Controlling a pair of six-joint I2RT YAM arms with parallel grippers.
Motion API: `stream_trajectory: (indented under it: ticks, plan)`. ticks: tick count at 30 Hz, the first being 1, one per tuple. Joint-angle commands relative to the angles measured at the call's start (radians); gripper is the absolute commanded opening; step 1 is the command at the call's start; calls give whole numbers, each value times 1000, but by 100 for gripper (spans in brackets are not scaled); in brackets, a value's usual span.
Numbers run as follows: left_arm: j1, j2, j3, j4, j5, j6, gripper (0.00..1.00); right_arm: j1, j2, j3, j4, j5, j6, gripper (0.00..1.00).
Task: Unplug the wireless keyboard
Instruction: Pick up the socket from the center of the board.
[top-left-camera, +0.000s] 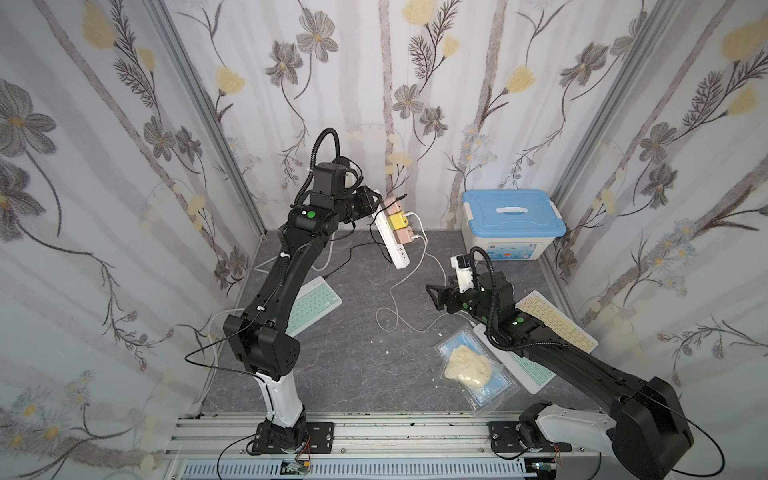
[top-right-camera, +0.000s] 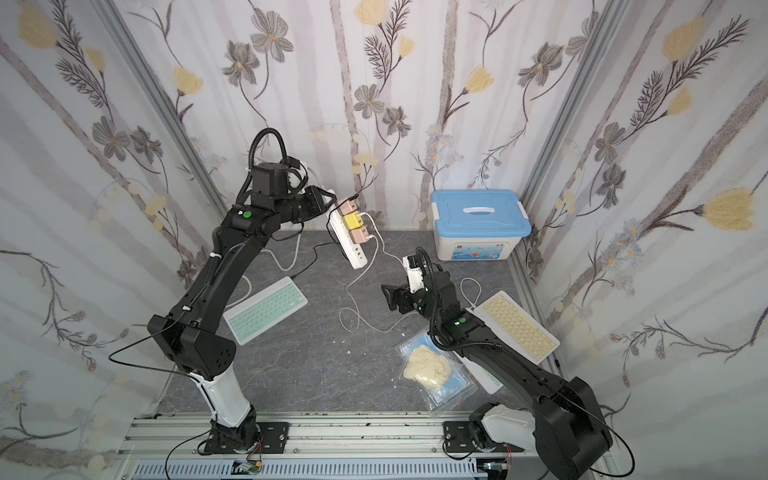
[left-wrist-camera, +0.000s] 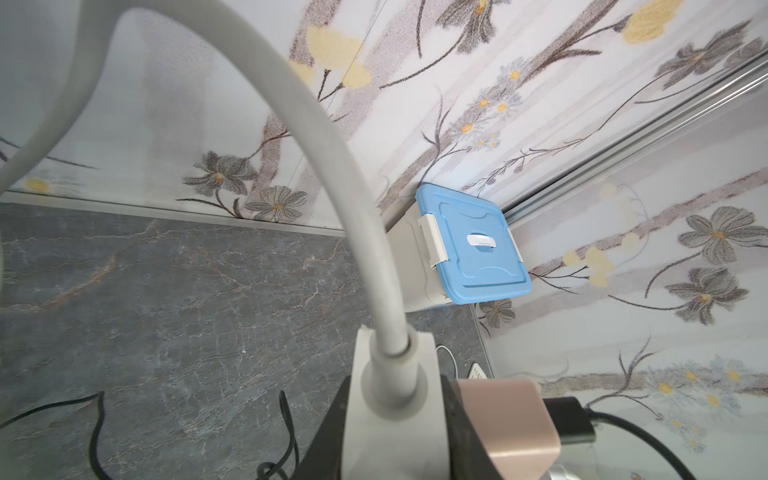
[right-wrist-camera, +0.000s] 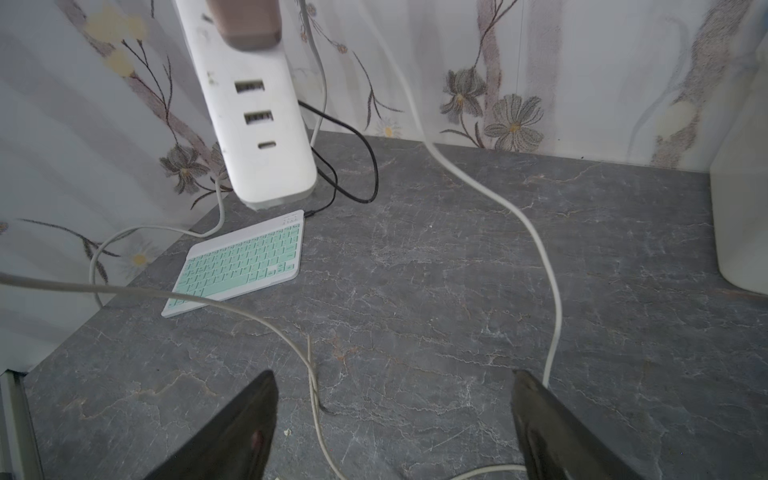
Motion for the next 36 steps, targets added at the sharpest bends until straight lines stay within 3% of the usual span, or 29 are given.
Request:
stream_trajectory:
  ticks: [1, 5, 11, 14, 19, 26, 32, 36]
  plan:
    - [0, -3, 20, -2, -3, 58, 0, -20, -23, 21, 51, -135, 58, 87]
    - [-4, -15, -11, 46, 55, 26, 0, -45, 14, 74, 129, -230, 118, 84]
    - [-6, -32, -33, 31, 32, 32, 0, -48, 72, 249, 51, -271, 150, 85]
    - [-11, -38, -46, 38, 14, 38, 0, -18, 89, 363, -57, -275, 152, 82]
    - [-13, -32, -41, 33, -6, 45, 0, 68, 117, 456, -81, -299, 160, 82]
    - [-13, -8, 13, 3, 1, 32, 0, 146, 299, 494, -110, -336, 184, 76]
    - [-13, -4, 38, -30, 23, 21, 0, 100, 333, 451, -116, -194, 190, 74]
    - [-14, 1, 32, -28, 59, -6, 0, 53, 352, 416, -64, -218, 185, 75]
